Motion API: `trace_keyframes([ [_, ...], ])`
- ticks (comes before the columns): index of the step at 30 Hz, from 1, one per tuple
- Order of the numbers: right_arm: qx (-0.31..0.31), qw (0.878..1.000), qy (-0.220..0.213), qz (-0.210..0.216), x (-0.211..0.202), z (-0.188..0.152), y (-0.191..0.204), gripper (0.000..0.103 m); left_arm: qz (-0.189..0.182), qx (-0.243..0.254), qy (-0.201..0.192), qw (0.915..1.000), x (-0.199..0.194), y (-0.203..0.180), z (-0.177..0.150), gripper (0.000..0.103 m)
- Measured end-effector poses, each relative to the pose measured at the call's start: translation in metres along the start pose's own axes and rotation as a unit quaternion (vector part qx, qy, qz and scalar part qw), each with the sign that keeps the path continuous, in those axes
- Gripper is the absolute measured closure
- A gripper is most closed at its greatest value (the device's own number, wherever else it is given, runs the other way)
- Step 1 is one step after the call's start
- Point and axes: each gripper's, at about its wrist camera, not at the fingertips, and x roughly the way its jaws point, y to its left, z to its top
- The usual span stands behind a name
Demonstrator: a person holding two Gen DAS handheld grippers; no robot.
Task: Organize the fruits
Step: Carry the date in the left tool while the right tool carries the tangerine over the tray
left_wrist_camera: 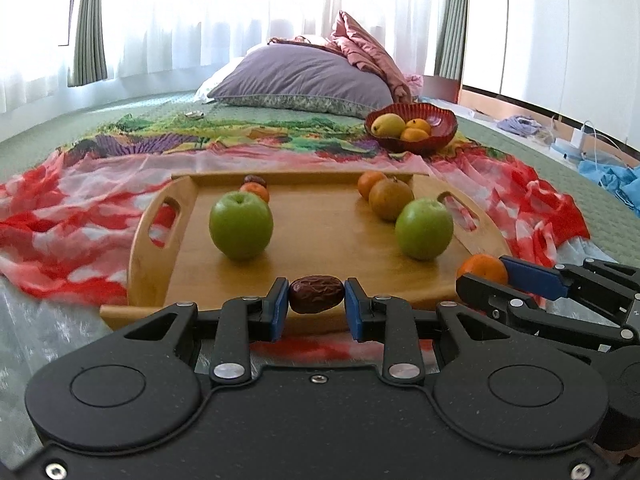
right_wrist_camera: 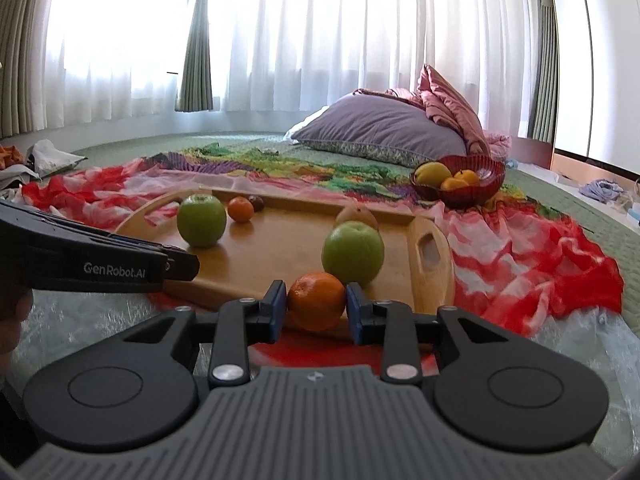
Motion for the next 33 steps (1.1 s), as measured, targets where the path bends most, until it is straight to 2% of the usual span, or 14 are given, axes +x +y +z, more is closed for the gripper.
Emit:
trace_keyframes([
  [18,0.006,1.0,-0.019,0.008,0.038,0.044,0.004,0.065,-0.014,-0.011,-0.016,0.9997,0.032,0.016,0.05,0.075],
  [24,0.008,1.0,-0.014,0.005,0.058,0.058,0.001,0.065,-0.019,-0.017,-0.001,0.9997,0.054,0.024,0.071,0.075],
  [28,0.013,1.0,-0.004,0.004,0.074,0.064,0.0,0.065,-0.023,-0.041,0.024,0.9986,0.076,0.032,0.084,0.075],
  [33,0.01,1.0,0.008,-0.001,0.094,0.066,0.0,0.065,-0.018,-0.042,0.049,0.9978,0.102,0.038,0.095,0.075],
])
